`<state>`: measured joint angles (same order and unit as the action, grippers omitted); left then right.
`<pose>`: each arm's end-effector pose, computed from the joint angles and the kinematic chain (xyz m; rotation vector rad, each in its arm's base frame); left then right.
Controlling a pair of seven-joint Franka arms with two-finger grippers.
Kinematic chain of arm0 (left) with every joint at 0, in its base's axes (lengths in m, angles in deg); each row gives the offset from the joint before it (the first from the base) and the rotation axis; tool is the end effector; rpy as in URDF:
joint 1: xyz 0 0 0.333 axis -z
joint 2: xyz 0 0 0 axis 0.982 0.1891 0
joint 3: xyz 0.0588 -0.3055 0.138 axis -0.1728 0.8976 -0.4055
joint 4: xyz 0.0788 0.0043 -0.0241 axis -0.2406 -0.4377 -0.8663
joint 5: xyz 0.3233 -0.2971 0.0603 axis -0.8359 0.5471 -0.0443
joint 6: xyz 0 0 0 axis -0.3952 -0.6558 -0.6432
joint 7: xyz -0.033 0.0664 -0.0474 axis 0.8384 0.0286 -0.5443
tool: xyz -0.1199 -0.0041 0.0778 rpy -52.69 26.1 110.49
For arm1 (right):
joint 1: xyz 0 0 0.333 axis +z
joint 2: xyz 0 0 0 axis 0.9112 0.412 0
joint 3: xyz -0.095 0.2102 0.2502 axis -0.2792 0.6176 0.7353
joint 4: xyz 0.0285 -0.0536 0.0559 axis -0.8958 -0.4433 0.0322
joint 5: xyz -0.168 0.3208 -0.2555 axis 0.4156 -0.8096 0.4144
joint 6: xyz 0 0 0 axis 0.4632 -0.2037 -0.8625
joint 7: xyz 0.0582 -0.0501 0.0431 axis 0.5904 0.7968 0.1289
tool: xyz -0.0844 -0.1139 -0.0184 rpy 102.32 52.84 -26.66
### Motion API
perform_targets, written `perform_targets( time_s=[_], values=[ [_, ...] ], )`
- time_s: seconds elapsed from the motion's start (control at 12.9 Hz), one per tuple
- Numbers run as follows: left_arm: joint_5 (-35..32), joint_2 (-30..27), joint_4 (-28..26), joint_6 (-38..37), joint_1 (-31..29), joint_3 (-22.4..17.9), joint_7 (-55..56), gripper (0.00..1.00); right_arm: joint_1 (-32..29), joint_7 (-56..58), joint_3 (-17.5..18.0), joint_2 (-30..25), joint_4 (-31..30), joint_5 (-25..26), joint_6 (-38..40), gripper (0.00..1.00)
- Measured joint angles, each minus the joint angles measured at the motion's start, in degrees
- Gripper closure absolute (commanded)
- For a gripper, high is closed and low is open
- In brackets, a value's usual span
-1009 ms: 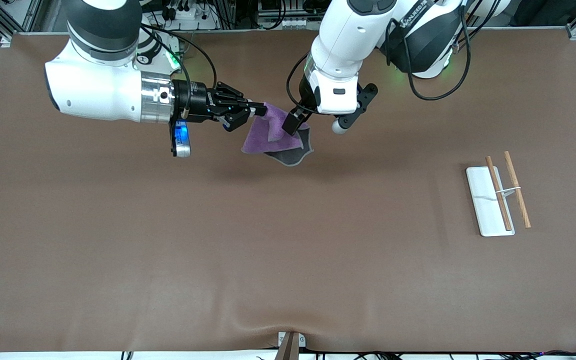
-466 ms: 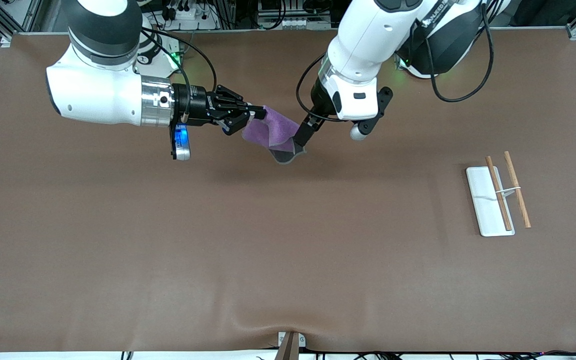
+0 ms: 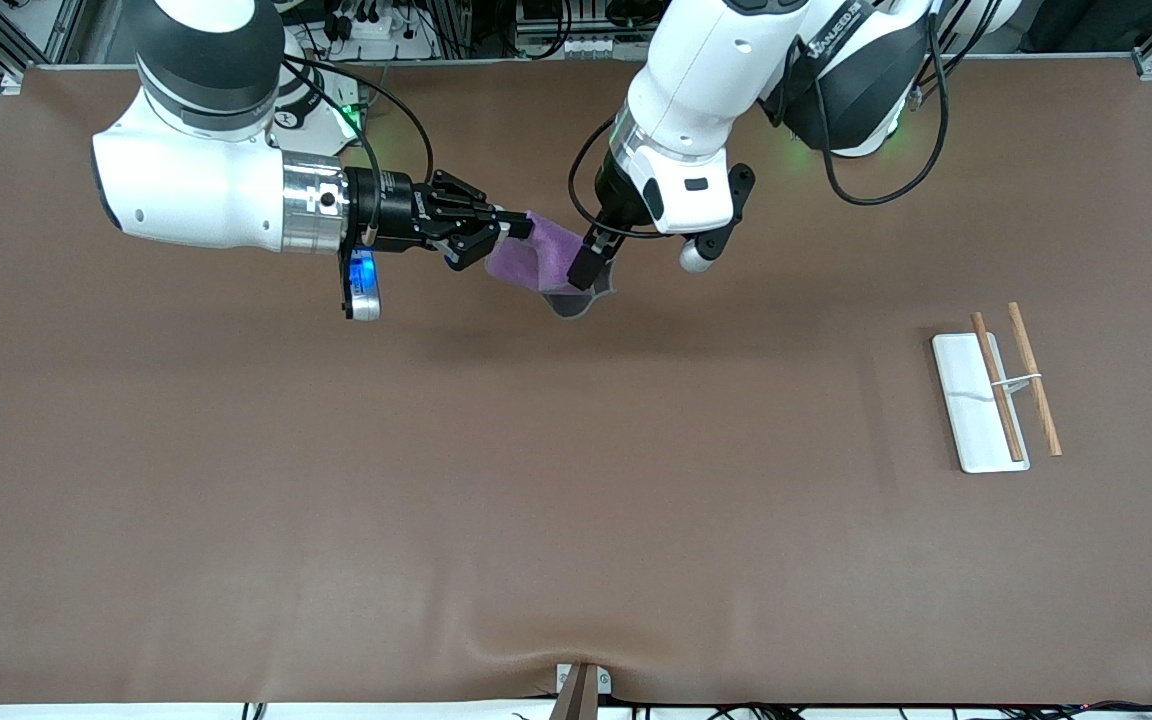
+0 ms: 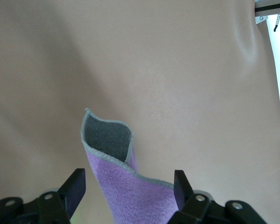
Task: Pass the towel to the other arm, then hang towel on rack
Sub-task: 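Grasp the hanging towel with the left gripper below the right gripper, then release the right gripper and carry the towel with the left gripper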
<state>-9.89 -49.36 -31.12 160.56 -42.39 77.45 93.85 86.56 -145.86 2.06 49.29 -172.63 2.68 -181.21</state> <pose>0.5387 -0.5088 0.5514 2.4180 1.4655 -0.1624 0.5716 0.3748 0.5331 -1.8531 1.1126 0.8712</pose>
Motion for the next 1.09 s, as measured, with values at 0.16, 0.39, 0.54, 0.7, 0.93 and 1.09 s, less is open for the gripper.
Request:
perform_targets(
  time_s=[0.16,0.39,0.54,0.7,0.93,1.09],
  values=[
    [0.00,0.31,0.00,0.04,-0.01,-0.05,0.03,0.40,0.00,0.00,0.00,0.00,0.00,0.00,0.00,1.00],
    [0.00,0.96,0.00,0.28,0.08,0.02,0.03,0.70,0.01,0.00,0.00,0.00,0.00,0.00,0.00,1.00],
    [0.00,0.97,0.18,0.38,0.02,-0.02,0.03,0.84,0.01,0.00,0.00,0.01,0.00,0.00,0.00,1.00],
    [0.00,0.96,0.45,0.39,-0.12,-0.14,0.03,0.98,0.01,0.00,0.00,0.01,0.00,0.00,0.00,1.00],
    [0.00,0.96,0.63,0.39,-0.17,-0.14,0.03,1.00,0.01,0.00,0.00,0.01,0.00,0.00,0.00,1.00],
    [0.00,0.96,0.65,0.39,-0.16,-0.13,0.02,1.00,0.01,-0.06,-0.01,0.02,0.00,0.00,0.07,0.00]
  ],
)
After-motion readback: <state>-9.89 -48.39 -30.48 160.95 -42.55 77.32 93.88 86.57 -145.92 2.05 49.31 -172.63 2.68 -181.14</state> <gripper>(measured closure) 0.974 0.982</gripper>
